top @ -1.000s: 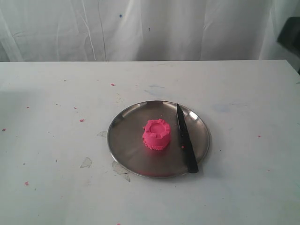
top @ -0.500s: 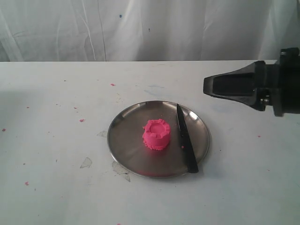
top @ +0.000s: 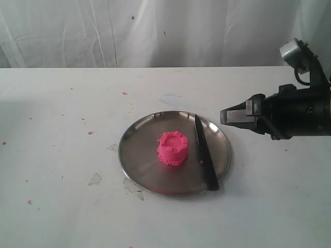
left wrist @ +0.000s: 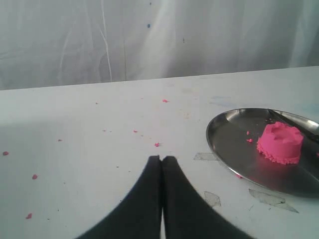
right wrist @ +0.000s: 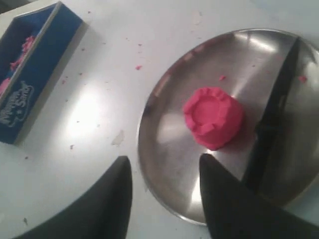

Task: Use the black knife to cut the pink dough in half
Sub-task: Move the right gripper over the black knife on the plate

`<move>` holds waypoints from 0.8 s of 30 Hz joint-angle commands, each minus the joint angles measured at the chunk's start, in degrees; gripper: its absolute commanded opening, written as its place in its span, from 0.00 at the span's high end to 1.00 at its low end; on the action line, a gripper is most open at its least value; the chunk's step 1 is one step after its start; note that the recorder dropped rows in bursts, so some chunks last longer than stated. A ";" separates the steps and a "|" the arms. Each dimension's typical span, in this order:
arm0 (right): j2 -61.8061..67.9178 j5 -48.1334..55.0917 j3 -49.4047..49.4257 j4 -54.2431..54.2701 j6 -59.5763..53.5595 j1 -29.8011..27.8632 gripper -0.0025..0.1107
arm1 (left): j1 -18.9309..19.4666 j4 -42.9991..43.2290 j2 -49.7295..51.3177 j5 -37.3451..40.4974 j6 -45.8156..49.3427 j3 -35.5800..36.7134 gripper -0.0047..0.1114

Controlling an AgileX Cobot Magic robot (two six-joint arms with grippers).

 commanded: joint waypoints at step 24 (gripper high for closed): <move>13.50 -10.43 3.65 29.50 -17.88 -4.83 0.62 | -0.35 -0.15 -0.08 0.23 -0.19 0.15 0.96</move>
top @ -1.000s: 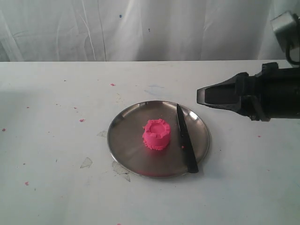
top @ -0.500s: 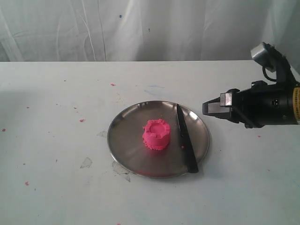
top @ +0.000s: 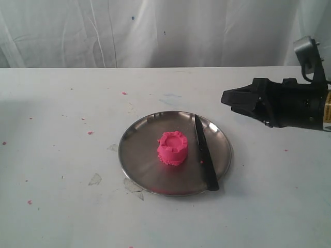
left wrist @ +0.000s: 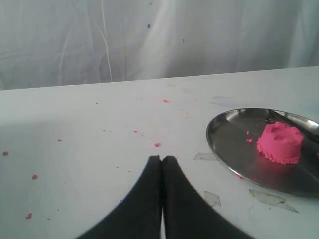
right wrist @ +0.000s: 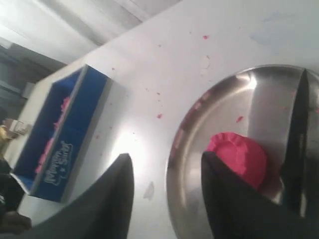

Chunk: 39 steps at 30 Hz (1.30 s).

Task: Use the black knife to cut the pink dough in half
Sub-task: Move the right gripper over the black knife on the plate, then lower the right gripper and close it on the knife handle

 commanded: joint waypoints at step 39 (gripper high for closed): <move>22.28 6.16 -12.78 -20.38 13.21 7.00 0.62 | -0.35 -0.15 -0.08 0.23 -0.19 0.15 0.96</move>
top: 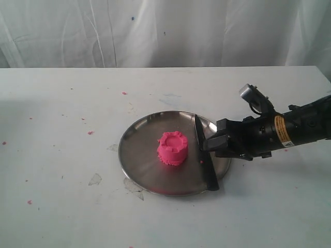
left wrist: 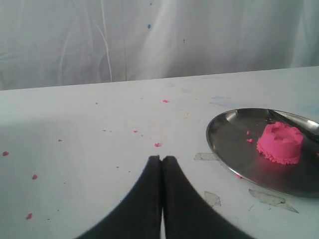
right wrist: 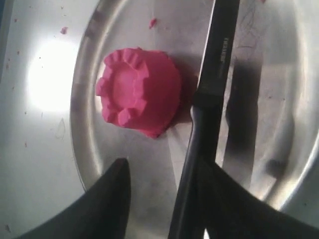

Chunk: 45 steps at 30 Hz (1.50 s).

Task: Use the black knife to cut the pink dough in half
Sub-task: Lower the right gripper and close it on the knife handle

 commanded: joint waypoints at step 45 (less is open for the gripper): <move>7.04 2.70 -2.42 -0.36 -3.18 2.64 0.72 | -0.35 -0.15 -0.08 0.23 -0.19 0.15 0.96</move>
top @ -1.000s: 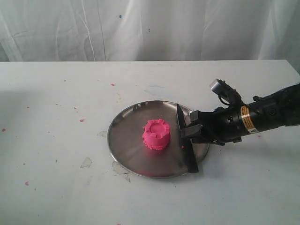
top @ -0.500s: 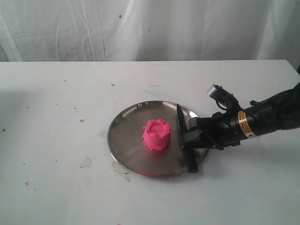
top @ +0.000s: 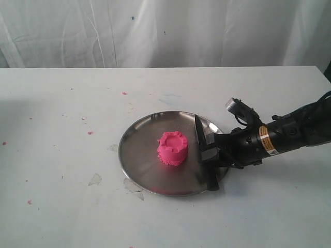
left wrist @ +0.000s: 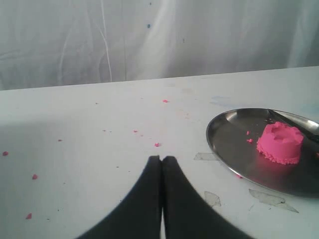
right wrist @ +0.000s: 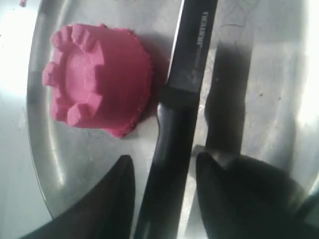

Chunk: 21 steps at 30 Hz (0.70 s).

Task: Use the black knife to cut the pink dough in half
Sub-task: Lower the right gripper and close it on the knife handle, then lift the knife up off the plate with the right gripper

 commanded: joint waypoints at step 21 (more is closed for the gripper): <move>-8.66 7.50 -0.10 -0.73 -2.85 0.07 0.98 | -0.35 -0.15 -0.08 0.23 -0.19 0.15 0.96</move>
